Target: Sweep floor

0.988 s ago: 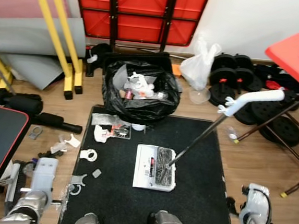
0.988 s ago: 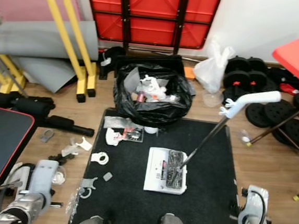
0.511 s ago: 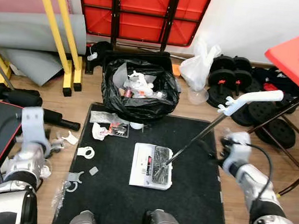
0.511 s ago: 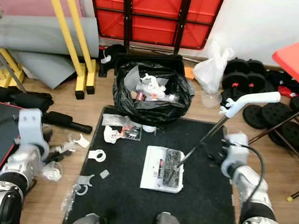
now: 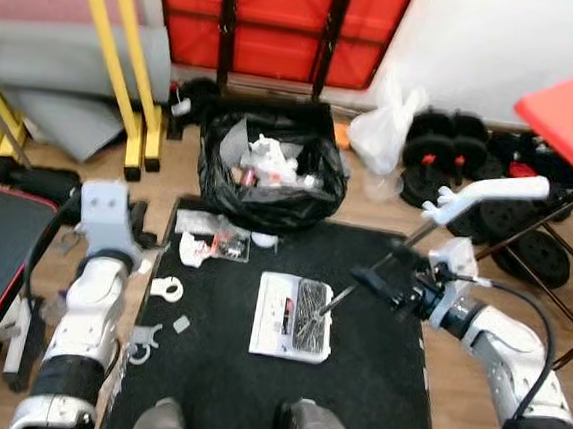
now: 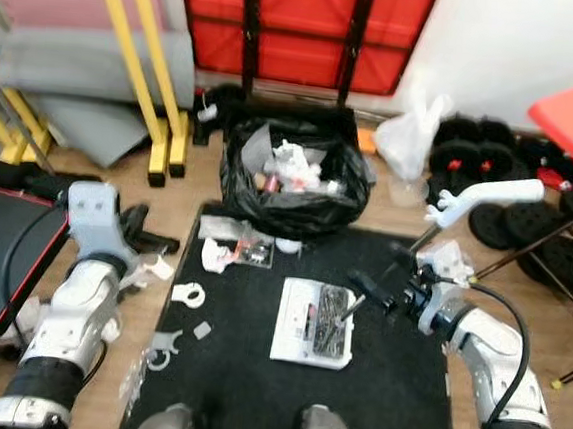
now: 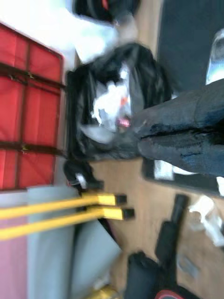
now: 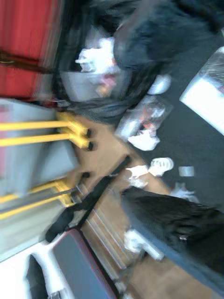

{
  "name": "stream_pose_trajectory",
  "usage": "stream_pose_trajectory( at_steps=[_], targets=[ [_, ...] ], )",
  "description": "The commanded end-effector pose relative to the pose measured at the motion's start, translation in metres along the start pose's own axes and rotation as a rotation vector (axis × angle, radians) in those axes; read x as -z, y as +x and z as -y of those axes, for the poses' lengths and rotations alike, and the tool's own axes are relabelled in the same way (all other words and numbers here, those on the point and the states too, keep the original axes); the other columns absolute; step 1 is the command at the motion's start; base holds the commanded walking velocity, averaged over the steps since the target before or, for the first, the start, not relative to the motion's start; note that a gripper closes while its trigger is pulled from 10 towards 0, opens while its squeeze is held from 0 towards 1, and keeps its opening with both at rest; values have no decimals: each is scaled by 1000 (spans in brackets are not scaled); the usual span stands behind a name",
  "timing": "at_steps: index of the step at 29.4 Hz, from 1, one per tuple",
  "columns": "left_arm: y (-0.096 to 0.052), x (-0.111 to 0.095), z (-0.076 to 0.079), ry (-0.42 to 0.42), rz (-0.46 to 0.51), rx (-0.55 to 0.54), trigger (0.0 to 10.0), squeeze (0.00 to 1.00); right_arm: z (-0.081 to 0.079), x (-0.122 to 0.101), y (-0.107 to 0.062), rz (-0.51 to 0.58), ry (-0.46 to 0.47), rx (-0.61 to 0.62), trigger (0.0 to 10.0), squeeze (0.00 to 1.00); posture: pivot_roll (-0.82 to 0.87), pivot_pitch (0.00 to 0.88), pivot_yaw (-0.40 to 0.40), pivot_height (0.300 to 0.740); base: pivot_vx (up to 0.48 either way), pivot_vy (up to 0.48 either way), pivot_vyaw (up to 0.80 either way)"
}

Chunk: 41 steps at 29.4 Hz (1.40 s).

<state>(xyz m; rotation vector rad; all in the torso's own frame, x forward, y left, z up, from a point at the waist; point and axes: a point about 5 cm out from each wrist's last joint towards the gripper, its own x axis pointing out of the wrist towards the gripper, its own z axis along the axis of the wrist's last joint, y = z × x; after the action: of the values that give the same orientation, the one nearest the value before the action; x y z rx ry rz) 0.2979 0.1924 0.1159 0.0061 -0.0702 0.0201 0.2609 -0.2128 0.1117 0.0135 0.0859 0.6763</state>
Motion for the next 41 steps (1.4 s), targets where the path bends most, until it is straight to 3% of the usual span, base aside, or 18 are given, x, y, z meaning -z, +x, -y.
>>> stream_pose_trajectory(
  at_steps=[1,2,4,5,6,9,14,20,25,41],
  targets=[
    [-7,-1,25,-7,-12,257,10000,0,-11,-7,6,22,-9,-25,10000,0,-171,79,-111,740,0,0,794],
    [-7,-1,25,-7,-12,257,10000,0,-11,-7,6,22,-9,-25,10000,0,-171,79,-111,740,0,0,794],
    [-12,-12,48,-32,16,343,10000,0,-25,-14,10,42,-25,-50,10000,0,-174,66,-107,740,0,0,788],
    [-12,-12,48,-32,16,343,10000,0,-25,-14,10,42,-25,-50,10000,0,-174,66,-107,740,0,0,788],
    [-16,-18,59,-27,29,385,10000,0,-28,-17,11,42,-30,-40,10000,0,-174,59,-108,740,0,0,794],
    [-22,-23,70,47,50,451,10000,0,-29,-25,17,52,-46,-2,10000,0,-172,45,-114,740,0,0,794],
    [-30,-22,65,37,14,435,10000,0,-37,-33,30,71,-59,60,10000,0,-164,30,-135,740,0,0,794],
    [-27,-21,64,12,4,374,10000,0,-47,-32,37,78,-51,94,10000,0,-172,21,-139,740,0,0,794],
    [-25,-21,53,-8,-21,321,10000,0,-37,-33,35,78,-23,169,10000,0,-166,26,-135,740,0,0,795],
    [-20,-29,55,1,-26,350,10000,0,-40,-42,42,91,-24,220,10000,0,-153,37,-126,740,0,0,800]
  ],
)
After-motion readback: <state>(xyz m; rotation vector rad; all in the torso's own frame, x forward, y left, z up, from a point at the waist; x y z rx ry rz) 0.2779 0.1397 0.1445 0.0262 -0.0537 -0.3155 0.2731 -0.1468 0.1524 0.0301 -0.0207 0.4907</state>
